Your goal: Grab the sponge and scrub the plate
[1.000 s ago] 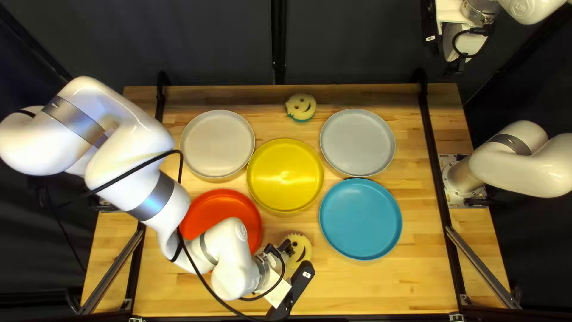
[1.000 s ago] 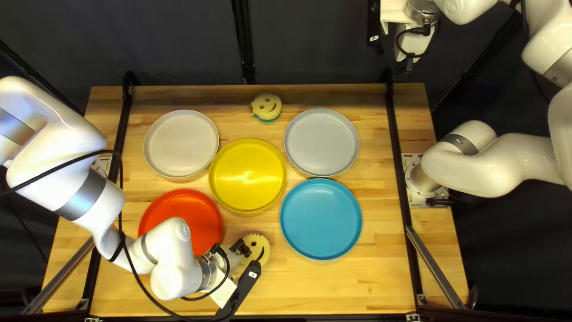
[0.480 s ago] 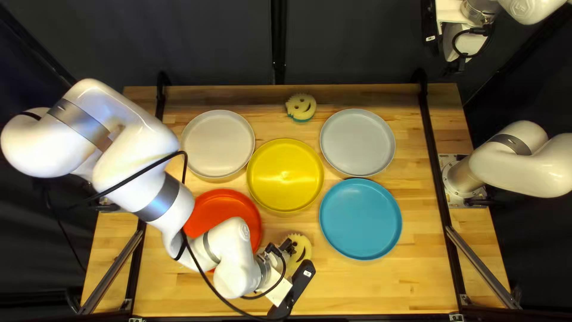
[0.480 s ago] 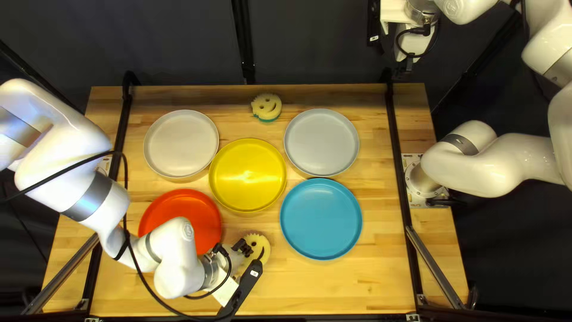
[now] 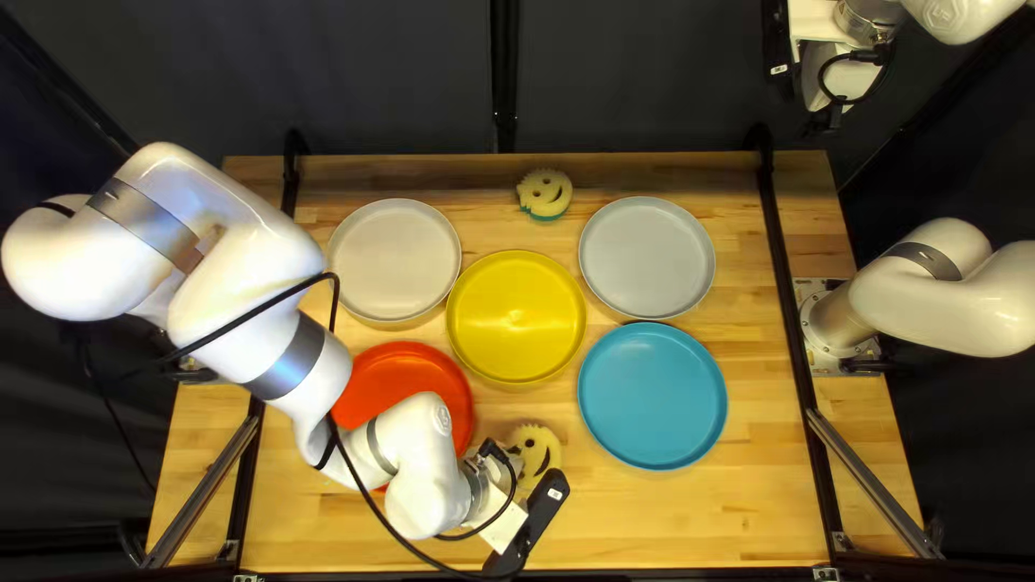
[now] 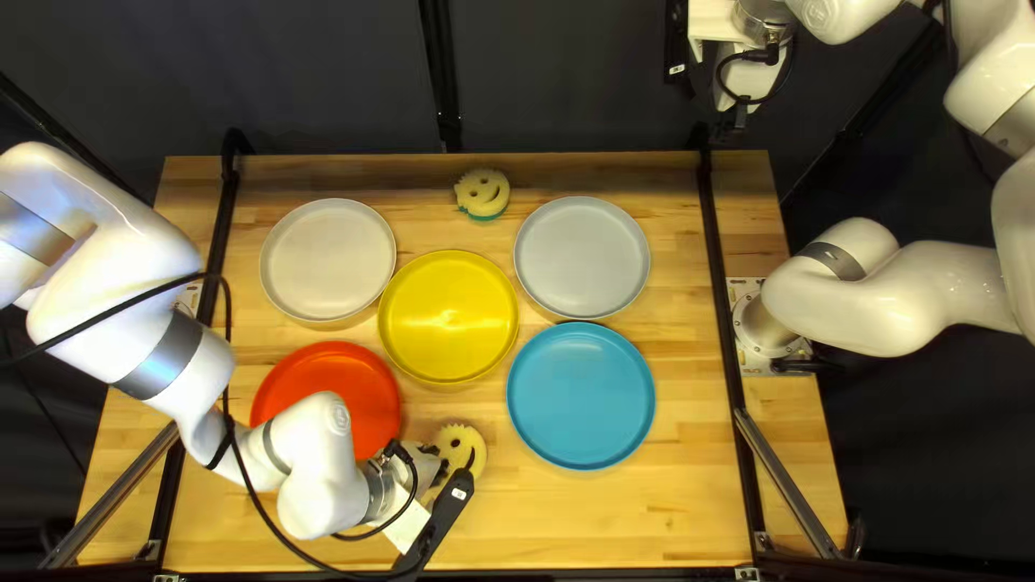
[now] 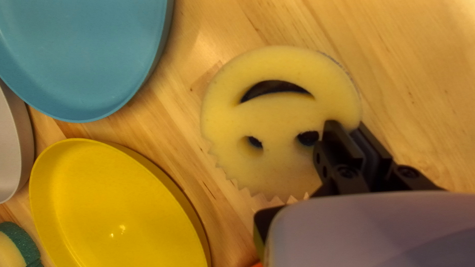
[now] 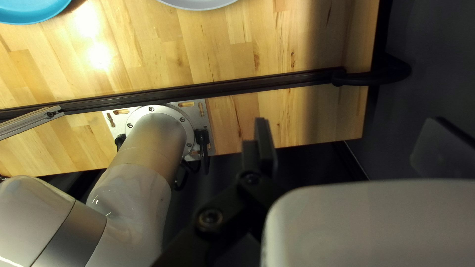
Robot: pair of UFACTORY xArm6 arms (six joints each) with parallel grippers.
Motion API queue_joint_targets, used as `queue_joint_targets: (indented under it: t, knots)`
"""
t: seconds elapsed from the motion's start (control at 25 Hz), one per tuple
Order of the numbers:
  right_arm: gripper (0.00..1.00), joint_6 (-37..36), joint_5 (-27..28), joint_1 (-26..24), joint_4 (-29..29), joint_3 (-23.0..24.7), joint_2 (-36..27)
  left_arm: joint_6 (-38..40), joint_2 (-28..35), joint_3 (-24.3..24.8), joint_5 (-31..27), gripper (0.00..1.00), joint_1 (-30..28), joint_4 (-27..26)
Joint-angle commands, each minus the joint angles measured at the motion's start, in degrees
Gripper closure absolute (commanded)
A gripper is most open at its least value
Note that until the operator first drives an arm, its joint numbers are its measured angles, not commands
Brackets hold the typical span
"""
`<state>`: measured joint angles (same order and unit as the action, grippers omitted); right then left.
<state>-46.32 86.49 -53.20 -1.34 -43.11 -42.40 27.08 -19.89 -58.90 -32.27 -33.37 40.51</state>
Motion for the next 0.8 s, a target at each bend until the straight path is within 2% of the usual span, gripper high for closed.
queue_joint_targets:
  t: [0.04,0.2,0.44,0.8]
  knots:
    - [0.00,0.0,0.0,0.0,0.0,0.0,0.0,-3.8,4.5,2.7,-2.5,1.00,-1.2,-4.6]
    - [0.00,0.0,0.0,0.0,0.0,0.0,0.0,-9.5,9.5,6.9,-4.2,1.00,-2.0,-10.9]
    - [0.00,0.0,0.0,0.0,0.0,0.0,0.0,-13.1,17.1,13.7,-7.1,1.00,-3.8,-16.8]
    - [0.00,0.0,0.0,0.0,0.0,0.0,0.0,-21.7,24.6,23.3,-3.0,1.00,-3.2,-22.7]
